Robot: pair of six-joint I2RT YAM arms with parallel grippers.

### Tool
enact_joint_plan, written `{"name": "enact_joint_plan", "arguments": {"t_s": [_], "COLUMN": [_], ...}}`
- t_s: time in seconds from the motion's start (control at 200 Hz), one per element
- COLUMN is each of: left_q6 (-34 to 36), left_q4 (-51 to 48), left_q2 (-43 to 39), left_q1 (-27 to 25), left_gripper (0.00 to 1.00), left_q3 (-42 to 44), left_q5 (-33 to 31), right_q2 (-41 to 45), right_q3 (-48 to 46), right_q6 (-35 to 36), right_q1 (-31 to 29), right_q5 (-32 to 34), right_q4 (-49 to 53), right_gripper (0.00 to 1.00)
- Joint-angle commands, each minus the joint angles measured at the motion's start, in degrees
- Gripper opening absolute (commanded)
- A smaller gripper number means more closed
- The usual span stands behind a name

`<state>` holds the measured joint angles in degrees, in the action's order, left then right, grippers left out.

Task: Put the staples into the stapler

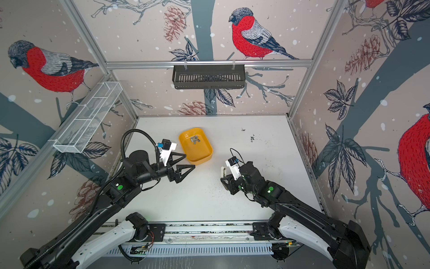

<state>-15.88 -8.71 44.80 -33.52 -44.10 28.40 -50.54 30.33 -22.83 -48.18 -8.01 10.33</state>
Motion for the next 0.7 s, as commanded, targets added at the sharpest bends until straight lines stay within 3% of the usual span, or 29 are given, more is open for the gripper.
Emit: {"name": "enact_joint_plan", "arguments": {"t_s": [0.0,0.2,0.335,0.695], "left_q6": [3.8,4.1,4.8,4.6], "left_q4": [-4.9,-3.1,-4.9,-5.0], "left_q2": [0.1,2.2,3.5,5.2], "left_q1": [0.1,0.1,0.0,0.1], "left_gripper": [0.98,0.98,0.98,0.98], "left_q3": [-0.5,0.9,0.2,0.3], "left_q5": [-0.2,1.8,-0.3,-0.4], "right_q2": [-2.6,-9.7,-13.8,-19.1], "right_q3": [-0.2,-0.3,-0.2,0.3], "right_q6": [-0.6,-0.4,-0.6,0.0], "right_q1": [-1.6,-3.1,-3.1,-3.9], "right_q5": [8.3,11.0,11.7,13.9], "right_q4": [-1.0,-2.9,-3.6,-3.8], "right_gripper": [0.11,0.12,0.12,0.13]}}
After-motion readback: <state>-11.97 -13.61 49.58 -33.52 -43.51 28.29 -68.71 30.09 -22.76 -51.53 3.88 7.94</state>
